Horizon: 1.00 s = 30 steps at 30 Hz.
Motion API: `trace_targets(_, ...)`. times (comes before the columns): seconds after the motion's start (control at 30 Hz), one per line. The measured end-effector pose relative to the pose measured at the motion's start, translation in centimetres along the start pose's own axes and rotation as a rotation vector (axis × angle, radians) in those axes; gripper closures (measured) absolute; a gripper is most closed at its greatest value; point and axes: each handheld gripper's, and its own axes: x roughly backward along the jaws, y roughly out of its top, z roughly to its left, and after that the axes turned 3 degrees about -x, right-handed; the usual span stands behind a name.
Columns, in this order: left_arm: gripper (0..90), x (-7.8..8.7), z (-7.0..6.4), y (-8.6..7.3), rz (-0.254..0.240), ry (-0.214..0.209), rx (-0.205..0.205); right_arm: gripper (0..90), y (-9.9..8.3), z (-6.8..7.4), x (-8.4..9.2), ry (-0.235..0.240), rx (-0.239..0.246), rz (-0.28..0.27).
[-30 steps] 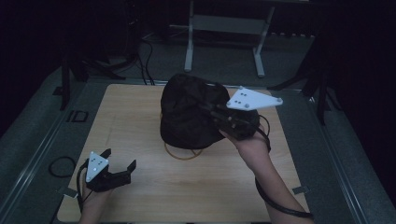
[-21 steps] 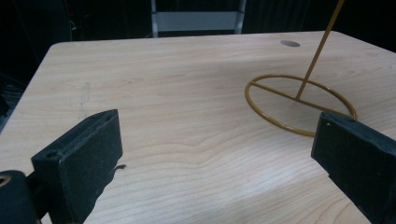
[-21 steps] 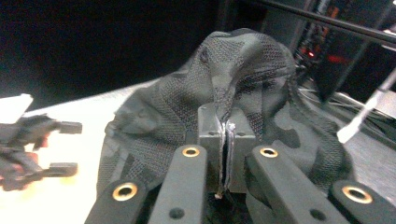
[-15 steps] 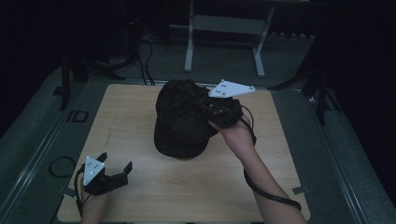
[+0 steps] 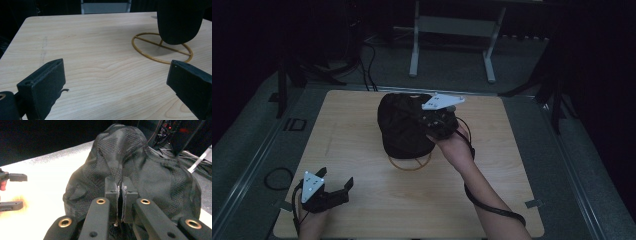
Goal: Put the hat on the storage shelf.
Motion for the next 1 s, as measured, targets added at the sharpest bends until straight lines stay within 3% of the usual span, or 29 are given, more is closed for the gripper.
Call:
trace_targets(0.3, 2.6, 0.0, 0.0, -0.2, 0.000, -0.003, 0.001, 71.6, -0.1, -0.1, -0.4, 0.021, -0.016, -0.008)
trace_targets(0.5, 2.6, 0.0, 0.0, -0.4, 0.001, -0.008, 0.002, 55.9, -0.2, 0.3, -0.5, 0.046, -0.014, -0.010)
trace_targets(1.0, 2.7, -0.1, 0.3, -0.5, 0.003, 0.002, 0.010, 46.6, -0.7, -0.4, 1.0, 0.035, -0.024, -0.029)
